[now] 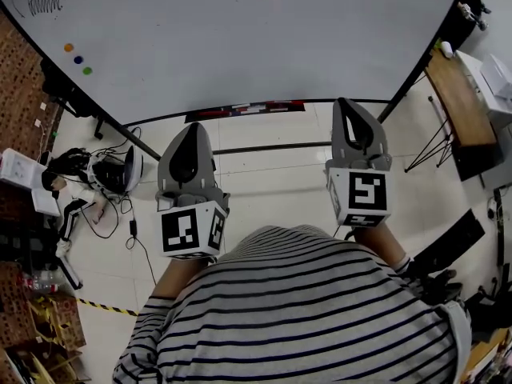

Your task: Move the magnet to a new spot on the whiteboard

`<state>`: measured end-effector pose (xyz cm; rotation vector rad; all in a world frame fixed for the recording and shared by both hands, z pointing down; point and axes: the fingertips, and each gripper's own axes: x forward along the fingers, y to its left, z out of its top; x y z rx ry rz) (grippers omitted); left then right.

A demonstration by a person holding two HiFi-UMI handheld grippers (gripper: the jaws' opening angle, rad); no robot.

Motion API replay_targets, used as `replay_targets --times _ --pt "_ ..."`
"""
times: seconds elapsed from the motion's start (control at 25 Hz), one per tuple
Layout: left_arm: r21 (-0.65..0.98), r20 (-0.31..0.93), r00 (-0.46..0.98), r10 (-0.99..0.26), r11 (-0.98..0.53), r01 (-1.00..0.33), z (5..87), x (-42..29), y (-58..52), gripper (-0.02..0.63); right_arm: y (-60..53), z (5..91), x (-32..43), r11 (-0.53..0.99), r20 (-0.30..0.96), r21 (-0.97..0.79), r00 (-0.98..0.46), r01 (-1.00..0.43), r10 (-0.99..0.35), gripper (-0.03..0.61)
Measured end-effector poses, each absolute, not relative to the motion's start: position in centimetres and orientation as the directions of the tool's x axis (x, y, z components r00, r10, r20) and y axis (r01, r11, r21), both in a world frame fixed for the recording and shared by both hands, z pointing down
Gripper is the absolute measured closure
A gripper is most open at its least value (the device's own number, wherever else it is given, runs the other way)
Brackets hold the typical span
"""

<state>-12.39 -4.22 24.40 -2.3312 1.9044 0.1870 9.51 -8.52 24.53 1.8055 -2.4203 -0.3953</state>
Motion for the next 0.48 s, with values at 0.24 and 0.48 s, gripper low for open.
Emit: replay_targets --times 0.24,0.48 --pt "-0.017 -0.15 0.219 -0.964 -0.219 -0.976 24.8 -14.5 -3.9 0.598 -7.9 26.1 5.1 0.32 -0.014 0.277 -0.337 -0.906 -0.942 0.578" --pt "0.001 -0.148 0.239 -0.96 -0.241 -0.97 25.3 -14.9 -4.4 0.598 -8.3 26.3 3.1 0.329 0.0 0.304 -0.345 -0.894 -0.938 0.578"
